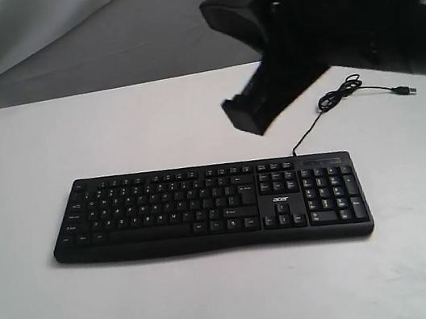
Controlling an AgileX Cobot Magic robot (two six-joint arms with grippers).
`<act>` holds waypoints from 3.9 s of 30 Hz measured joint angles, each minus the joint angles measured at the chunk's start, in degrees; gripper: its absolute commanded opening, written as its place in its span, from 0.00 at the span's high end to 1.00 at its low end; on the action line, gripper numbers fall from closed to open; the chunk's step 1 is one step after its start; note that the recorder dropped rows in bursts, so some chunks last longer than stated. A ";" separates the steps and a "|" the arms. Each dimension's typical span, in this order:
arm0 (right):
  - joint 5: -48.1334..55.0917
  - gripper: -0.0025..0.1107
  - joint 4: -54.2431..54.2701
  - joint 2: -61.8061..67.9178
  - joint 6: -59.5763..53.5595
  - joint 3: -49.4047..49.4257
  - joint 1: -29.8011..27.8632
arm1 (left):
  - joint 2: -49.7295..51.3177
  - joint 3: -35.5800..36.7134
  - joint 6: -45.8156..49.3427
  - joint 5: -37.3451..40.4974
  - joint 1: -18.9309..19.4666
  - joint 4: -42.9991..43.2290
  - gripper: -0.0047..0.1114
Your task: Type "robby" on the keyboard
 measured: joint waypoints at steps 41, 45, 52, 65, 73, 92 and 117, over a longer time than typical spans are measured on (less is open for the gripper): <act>2.34 0.98 18.32 -32.51 2.22 24.92 1.99 | 0.00 0.00 0.00 0.00 0.00 0.00 0.96; -5.85 0.98 24.31 -32.51 3.21 24.92 1.99 | 0.00 0.00 0.00 0.00 0.00 0.00 0.96; 1.10 0.98 22.76 -33.32 3.21 24.92 -16.60 | 0.00 0.00 0.00 0.00 0.00 0.00 0.96; 7.37 0.98 22.96 -45.57 3.21 24.92 -35.79 | 0.00 0.00 0.00 0.00 0.00 0.00 0.96; 10.27 0.98 18.40 -51.61 3.21 25.03 -37.98 | 0.00 0.00 0.00 0.00 0.00 0.00 0.96; 4.72 0.98 15.64 -61.73 23.61 45.50 -38.05 | 0.00 0.00 0.00 0.00 0.00 0.00 0.96; 10.71 0.98 4.98 -63.50 27.21 47.21 -38.05 | 0.00 0.00 0.00 0.00 0.00 0.00 0.96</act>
